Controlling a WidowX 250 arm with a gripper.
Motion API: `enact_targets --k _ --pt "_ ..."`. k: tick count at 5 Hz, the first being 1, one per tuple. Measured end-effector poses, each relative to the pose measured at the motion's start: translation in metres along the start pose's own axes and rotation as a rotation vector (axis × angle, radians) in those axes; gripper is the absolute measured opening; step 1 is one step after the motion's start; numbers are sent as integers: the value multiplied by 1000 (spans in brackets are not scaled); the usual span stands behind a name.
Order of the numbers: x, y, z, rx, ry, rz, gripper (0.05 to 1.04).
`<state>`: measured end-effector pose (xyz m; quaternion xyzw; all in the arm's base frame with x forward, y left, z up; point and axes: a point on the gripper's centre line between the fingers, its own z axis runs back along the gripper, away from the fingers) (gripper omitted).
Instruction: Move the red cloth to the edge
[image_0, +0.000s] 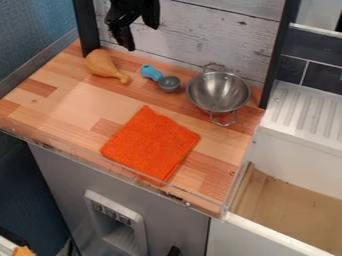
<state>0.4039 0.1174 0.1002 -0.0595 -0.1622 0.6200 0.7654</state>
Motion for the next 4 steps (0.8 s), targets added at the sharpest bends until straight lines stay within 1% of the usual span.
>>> enact_targets --k 1,2,3,4 --pt "-6 10 -14 44 18 6 1000" --pt "-23 34 -9 79 -8 34 1000" --pt "-29 46 9 46 -32 52 1000" --pt "-41 62 20 38 -45 79 1000"
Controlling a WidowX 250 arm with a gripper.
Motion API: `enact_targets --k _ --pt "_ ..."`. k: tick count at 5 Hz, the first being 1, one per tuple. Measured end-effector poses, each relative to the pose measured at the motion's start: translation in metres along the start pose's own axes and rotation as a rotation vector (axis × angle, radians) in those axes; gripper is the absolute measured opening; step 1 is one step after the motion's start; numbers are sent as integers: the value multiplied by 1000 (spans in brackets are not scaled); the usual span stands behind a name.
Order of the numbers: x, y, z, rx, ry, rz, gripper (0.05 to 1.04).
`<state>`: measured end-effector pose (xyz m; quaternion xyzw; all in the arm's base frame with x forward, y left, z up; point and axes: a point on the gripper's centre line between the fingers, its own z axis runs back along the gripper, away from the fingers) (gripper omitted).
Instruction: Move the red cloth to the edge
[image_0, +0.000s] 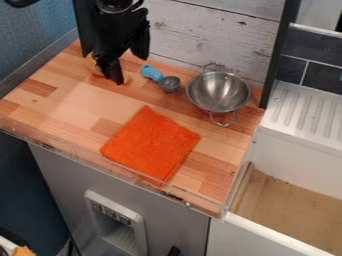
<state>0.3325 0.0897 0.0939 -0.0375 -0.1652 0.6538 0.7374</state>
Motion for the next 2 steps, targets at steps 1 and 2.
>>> enact_targets --k 1,2 --pt "-19 17 -7 23 26 19 1000" --pt "-33 27 -8 25 19 48 1000"
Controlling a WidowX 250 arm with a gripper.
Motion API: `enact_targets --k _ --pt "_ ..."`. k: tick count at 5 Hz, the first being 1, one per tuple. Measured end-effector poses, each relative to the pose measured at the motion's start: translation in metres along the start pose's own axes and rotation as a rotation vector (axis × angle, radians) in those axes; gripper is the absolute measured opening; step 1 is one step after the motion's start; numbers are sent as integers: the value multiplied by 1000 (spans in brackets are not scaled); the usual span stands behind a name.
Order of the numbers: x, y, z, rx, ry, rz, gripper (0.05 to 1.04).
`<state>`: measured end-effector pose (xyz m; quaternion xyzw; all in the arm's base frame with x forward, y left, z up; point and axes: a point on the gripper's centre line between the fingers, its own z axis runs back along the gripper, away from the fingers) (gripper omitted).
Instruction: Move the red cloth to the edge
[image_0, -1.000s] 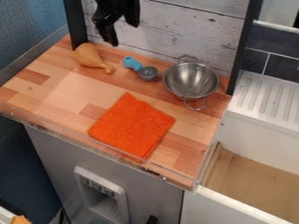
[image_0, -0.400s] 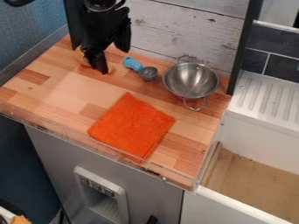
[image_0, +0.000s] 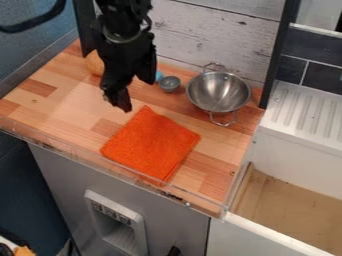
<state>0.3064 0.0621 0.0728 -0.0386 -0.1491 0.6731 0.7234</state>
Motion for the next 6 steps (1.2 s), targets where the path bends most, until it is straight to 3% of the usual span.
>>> enact_targets --k 1,4,6 --pt "-7 7 -5 9 2 0 999" --pt "-32 25 -41 97 26 -6 1000" --pt "-23 31 -51 126 -12 -2 1000"
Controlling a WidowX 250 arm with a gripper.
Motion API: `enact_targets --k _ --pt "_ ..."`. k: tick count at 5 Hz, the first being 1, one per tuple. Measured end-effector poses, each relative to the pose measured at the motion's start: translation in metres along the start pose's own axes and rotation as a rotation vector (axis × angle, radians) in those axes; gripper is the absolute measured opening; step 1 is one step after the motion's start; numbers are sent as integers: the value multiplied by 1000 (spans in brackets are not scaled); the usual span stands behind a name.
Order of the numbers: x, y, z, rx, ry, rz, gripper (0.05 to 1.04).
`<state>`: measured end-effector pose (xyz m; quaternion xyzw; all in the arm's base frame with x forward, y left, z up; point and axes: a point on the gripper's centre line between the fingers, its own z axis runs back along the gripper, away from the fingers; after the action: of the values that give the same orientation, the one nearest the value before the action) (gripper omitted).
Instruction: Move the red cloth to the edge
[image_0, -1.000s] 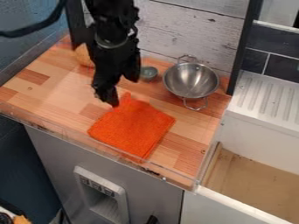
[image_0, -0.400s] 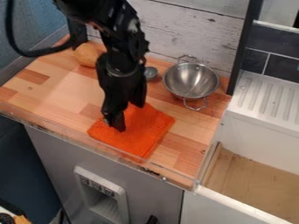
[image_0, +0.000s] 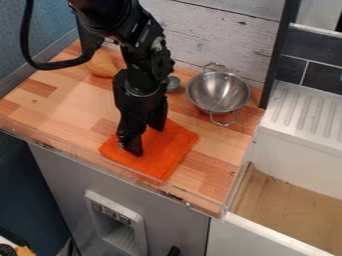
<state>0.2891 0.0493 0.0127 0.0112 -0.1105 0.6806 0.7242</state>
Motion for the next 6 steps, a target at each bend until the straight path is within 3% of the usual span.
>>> enact_targets --k 4,6 --pt "92 -4 -23 79 -109 199 1000" --pt "143 -6 -30 99 -205 290 1000"
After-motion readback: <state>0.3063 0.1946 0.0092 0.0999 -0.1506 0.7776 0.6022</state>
